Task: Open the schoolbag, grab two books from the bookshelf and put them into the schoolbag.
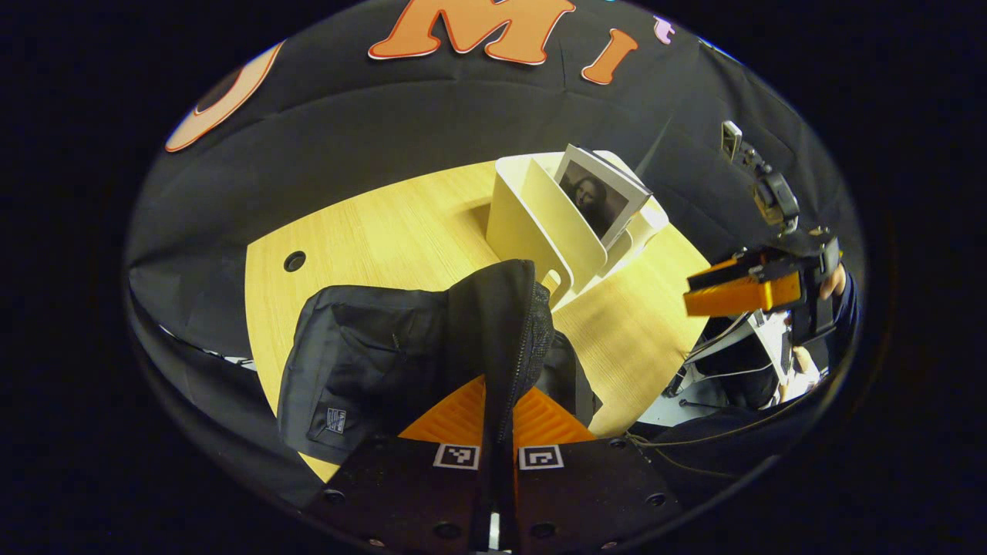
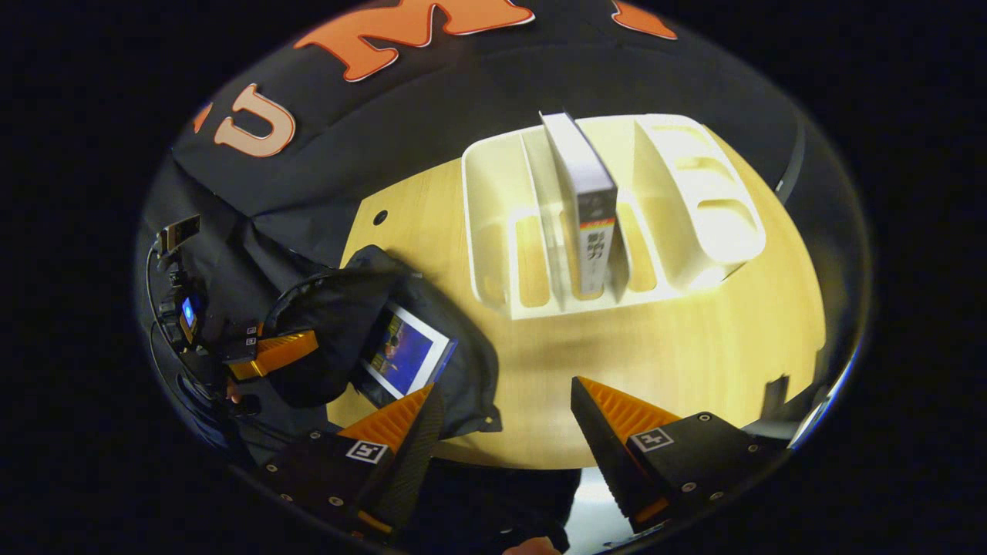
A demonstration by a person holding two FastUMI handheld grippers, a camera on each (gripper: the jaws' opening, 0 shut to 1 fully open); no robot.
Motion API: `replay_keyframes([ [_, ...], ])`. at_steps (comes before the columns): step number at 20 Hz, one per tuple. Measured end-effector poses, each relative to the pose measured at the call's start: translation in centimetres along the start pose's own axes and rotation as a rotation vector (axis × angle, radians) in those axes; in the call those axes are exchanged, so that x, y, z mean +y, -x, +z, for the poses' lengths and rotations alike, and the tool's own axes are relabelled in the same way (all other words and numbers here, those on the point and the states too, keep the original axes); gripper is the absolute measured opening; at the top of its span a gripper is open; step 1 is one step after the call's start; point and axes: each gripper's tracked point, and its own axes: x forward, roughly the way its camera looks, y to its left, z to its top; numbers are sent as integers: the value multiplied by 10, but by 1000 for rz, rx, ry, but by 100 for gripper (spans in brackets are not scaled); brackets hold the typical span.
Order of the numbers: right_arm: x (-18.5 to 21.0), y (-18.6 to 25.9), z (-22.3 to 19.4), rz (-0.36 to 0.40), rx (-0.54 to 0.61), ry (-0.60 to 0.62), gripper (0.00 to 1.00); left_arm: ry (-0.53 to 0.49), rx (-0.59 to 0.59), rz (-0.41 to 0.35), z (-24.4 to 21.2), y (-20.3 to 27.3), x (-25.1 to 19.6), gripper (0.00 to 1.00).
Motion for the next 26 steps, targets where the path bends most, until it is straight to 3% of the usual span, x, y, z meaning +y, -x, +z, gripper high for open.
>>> replay_keyframes([
  [5, -27, 27, 69, -52, -24, 92, 98, 61, -3, 34, -2, -5, 1, 5],
  [10, -33, 25, 129, -64, -2, 137, 98, 151, -11, 71, -9, -4, 6, 5],
  [14, -30, -5, 159, -42, 61, 157, 98, 235, -22, 111, -12, -4, 10, 5],
  [21, -45, -73, 173, -56, 198, 164, 97, 329, -31, 171, -19, -4, 9, 5],
  [23, -53, -86, 176, -79, 212, 169, 96, 338, -27, 175, -18, -7, 6, 5],
  [25, -59, -95, 177, -103, 222, 175, 87, 345, -24, 176, -18, -9, 6, 5],
  [26, -62, -99, 176, -114, 228, 174, 76, 346, -24, 176, -19, -11, 5, 5],
])
